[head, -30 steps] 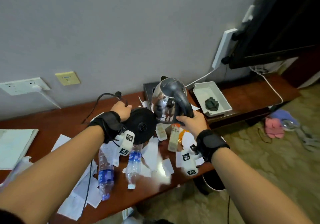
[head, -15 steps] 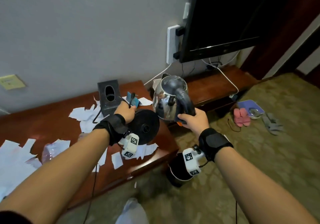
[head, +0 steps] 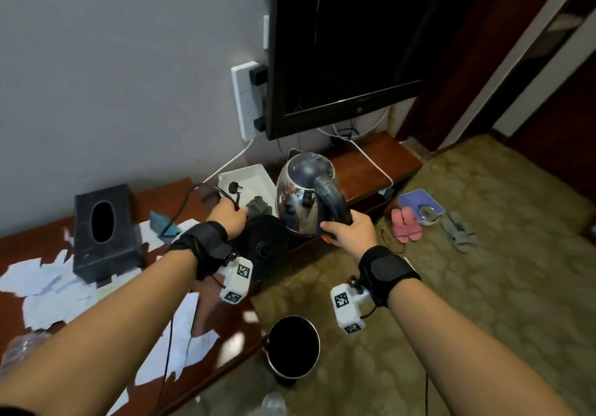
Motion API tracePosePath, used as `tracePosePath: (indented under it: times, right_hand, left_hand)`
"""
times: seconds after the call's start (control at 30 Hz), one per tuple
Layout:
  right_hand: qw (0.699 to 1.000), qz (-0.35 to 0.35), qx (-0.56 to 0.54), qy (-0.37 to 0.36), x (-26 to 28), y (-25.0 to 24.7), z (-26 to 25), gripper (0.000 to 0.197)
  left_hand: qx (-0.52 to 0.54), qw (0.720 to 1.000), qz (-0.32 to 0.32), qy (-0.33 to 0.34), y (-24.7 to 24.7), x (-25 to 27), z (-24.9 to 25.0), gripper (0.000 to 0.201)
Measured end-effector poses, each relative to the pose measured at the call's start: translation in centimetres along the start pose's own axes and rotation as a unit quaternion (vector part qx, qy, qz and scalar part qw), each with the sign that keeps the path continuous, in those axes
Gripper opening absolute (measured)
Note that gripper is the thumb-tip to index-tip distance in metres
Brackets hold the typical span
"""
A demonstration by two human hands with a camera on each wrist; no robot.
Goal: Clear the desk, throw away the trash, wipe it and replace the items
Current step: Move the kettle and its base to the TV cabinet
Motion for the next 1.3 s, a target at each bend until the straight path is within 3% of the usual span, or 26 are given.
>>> tracePosePath:
  times: [0.17,0.47,0.77,0.97,1.1,1.3]
  right_hand:
    - [1.0,0.018,0.013,0.006,-6.3,-5.8,0.1,0.02]
    - [0.998,0.064,-0.005,0.006,-15.2,-14.9,1.7,0.015]
    - [1.0,-0.005,0.001,0.014,-28.6,-24.4,7.2,0.018]
    - [0.998,-0.049,-0.033,0.032,-35.6,-30.3,8.8,0.017]
    - [0.995,-0.081,-0.035,0.037,-39.7,-32.7,10.3,0.017]
    - [0.996,-0.071,-0.028,0.057,-47.6,-36.0,12.3,0.019]
  left_hand:
    - [0.02,0.999,-0.03,0.015,4.4,-3.3,7.5,0.031]
    - [0.017,0.998,-0.058,-0.027,13.4,-8.0,16.9,0.041]
    - [0.056,0.996,-0.041,-0.053,23.5,-11.0,27.3,0.047]
    - [0.056,0.993,-0.012,-0.106,28.0,-12.8,32.5,0.034]
    - [0.049,0.991,-0.002,-0.125,30.1,-14.5,35.9,0.039]
    - [0.035,0.991,-0.026,-0.128,34.7,-19.5,41.3,0.039]
Point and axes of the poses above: each hand's wrist, its own x-axis away from the middle knuckle, its own y-axis out of the palm, z = x × y, the point moved 9 cm from there along -x, towards the middle knuckle, and after that the axes turned 15 degrees about -y, right-handed, at the moved point
